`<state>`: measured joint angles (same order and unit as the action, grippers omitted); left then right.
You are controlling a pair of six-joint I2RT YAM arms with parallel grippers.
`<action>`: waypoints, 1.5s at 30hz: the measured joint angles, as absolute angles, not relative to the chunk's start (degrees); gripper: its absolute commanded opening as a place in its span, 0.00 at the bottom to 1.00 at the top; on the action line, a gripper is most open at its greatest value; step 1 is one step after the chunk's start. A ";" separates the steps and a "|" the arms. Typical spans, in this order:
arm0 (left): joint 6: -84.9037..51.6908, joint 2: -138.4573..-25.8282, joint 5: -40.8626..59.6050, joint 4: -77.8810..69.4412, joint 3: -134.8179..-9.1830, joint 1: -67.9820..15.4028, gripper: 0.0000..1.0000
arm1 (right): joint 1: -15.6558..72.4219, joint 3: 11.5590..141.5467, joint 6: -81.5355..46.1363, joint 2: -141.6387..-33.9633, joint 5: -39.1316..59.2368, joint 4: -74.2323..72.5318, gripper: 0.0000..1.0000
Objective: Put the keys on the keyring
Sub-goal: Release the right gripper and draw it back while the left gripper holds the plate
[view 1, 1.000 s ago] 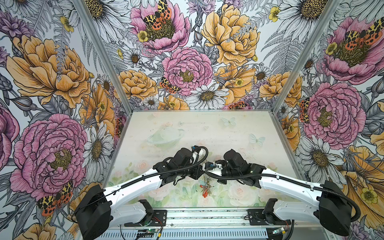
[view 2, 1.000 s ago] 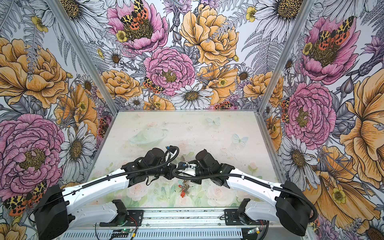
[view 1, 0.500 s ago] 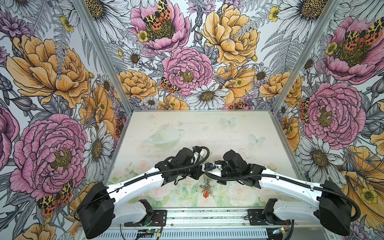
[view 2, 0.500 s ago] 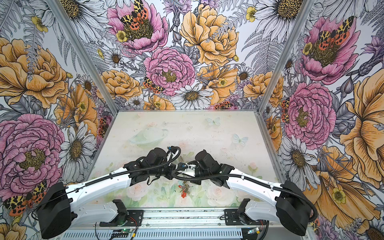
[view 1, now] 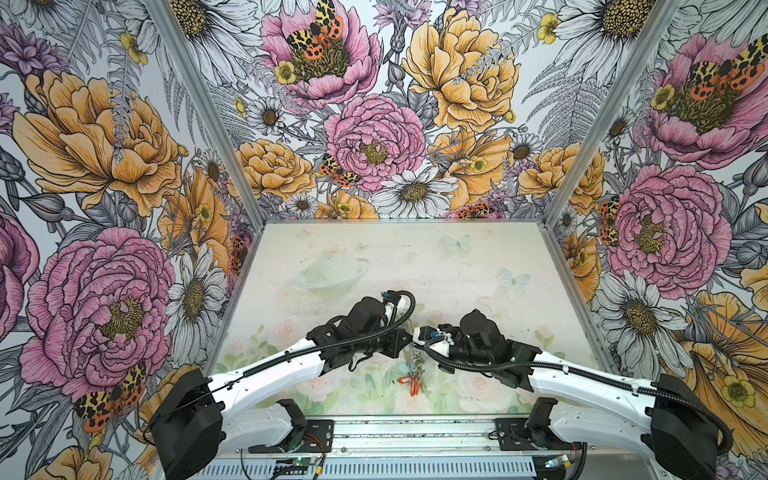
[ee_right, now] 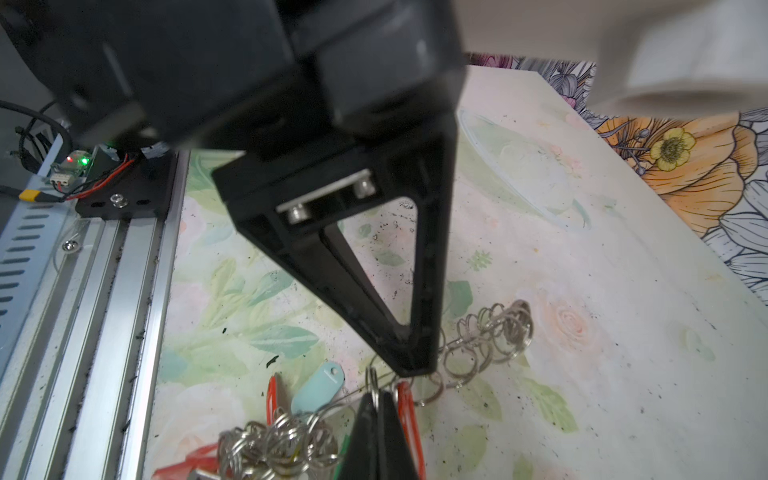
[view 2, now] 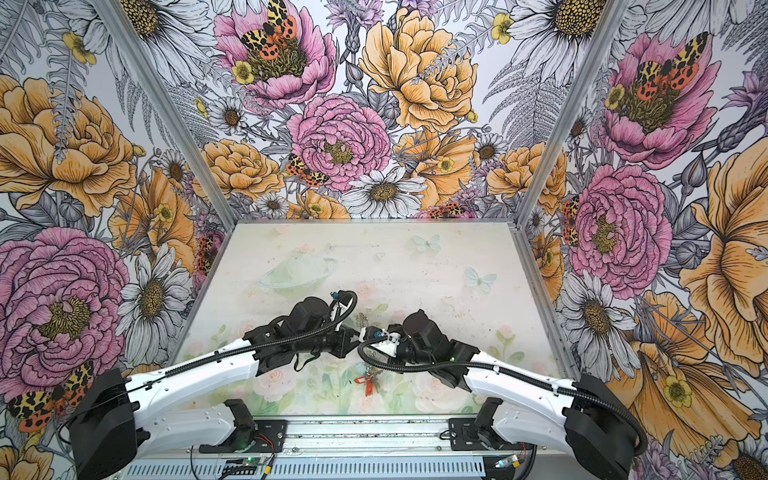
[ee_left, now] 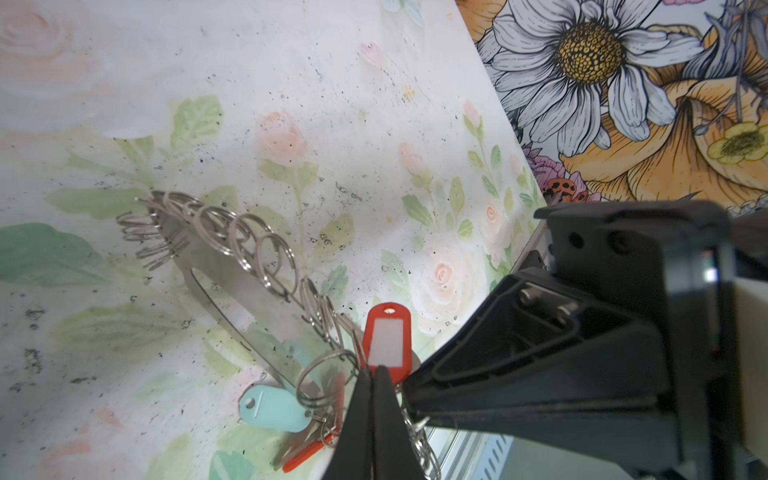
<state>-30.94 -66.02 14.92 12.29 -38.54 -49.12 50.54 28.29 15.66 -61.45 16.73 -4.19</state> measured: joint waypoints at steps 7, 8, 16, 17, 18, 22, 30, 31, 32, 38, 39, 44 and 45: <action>-35.77 -63.59 13.10 7.75 -35.27 -48.88 0.04 | 50.37 25.26 11.27 -61.39 15.42 -11.62 0.00; -36.36 -63.09 12.78 7.05 -34.92 -48.84 0.04 | 50.02 24.86 10.57 -61.39 15.44 -12.99 0.00; -40.18 -62.24 11.27 1.91 -32.97 -47.81 0.08 | 47.16 22.09 3.53 -61.93 16.73 -22.68 0.00; -40.47 -62.24 11.09 1.93 -32.73 -47.79 0.08 | 47.03 21.93 2.72 -62.24 16.71 -23.68 0.00; -40.64 -62.24 11.05 2.35 -32.23 -47.70 0.08 | 46.74 21.87 1.89 -62.57 16.25 -25.26 0.00; -40.99 -62.63 10.94 4.67 -30.83 -47.70 0.12 | 45.17 21.85 -0.67 -62.81 15.66 -30.44 0.00; -39.16 -59.31 10.02 7.57 -30.52 -47.44 0.23 | 43.90 21.89 -0.40 -63.02 17.34 -30.48 0.00; -38.17 -58.13 9.82 8.32 -30.52 -47.44 0.24 | 43.90 21.89 0.05 -62.96 17.74 -29.52 0.00; -36.91 -56.69 9.47 9.23 -30.61 -47.44 0.27 | 43.90 21.91 0.62 -62.89 18.13 -28.34 0.00; -28.23 -51.00 9.19 10.79 -31.00 -47.44 0.33 | 43.90 22.04 3.88 -62.02 21.61 -20.62 0.00; -26.85 -50.81 9.45 10.46 -30.98 -47.44 0.32 | 43.90 22.04 4.12 -61.91 22.28 -19.90 0.00; -18.72 -50.35 11.22 1.69 -27.20 -47.44 0.31 | 43.88 23.20 5.52 -61.39 26.13 -16.34 0.00; -17.26 -50.35 11.70 -0.47 -25.89 -47.44 0.31 | 43.88 23.44 5.69 -61.19 26.72 -15.84 0.00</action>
